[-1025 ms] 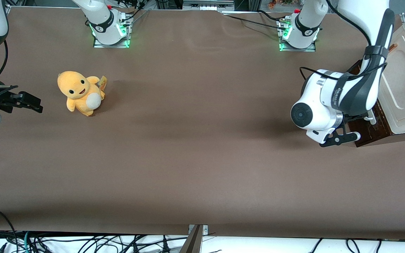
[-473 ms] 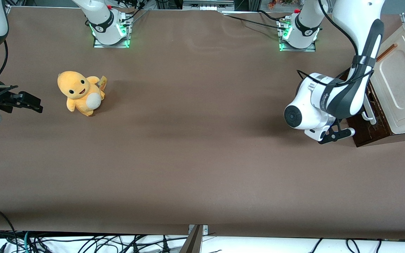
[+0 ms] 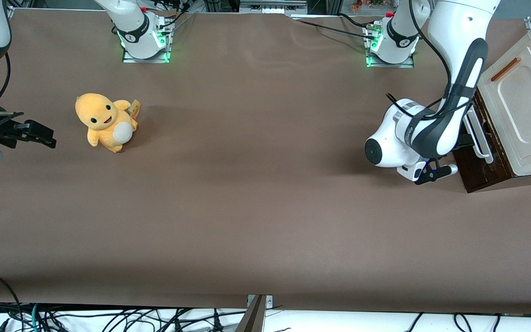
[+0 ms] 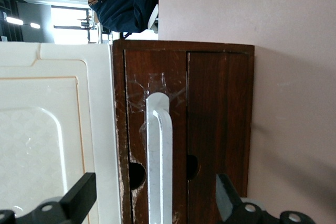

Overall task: Open lower drawer with left arm only
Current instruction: 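Move the open left gripper onto the white bar handle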

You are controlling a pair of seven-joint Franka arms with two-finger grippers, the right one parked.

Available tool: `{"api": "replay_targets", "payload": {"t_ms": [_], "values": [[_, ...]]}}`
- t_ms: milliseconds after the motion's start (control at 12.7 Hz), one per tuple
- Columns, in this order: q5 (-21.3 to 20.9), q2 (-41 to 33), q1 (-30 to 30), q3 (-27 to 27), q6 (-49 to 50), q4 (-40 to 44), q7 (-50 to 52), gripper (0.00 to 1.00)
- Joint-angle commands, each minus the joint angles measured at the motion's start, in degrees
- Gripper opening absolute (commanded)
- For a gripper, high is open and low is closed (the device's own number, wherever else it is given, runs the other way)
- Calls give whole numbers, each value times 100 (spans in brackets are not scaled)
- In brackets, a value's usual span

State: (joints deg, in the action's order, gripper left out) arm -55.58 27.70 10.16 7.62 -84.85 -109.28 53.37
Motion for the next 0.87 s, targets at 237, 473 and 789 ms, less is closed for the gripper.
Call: {"api": "replay_targets", "payload": {"t_ms": [237, 473, 789], "values": [[-479, 95, 48, 29, 249, -471, 375, 100], [-523, 148, 39, 29, 258, -524, 464, 100], [-717, 244, -14, 29, 346, -674, 560, 100]]}}
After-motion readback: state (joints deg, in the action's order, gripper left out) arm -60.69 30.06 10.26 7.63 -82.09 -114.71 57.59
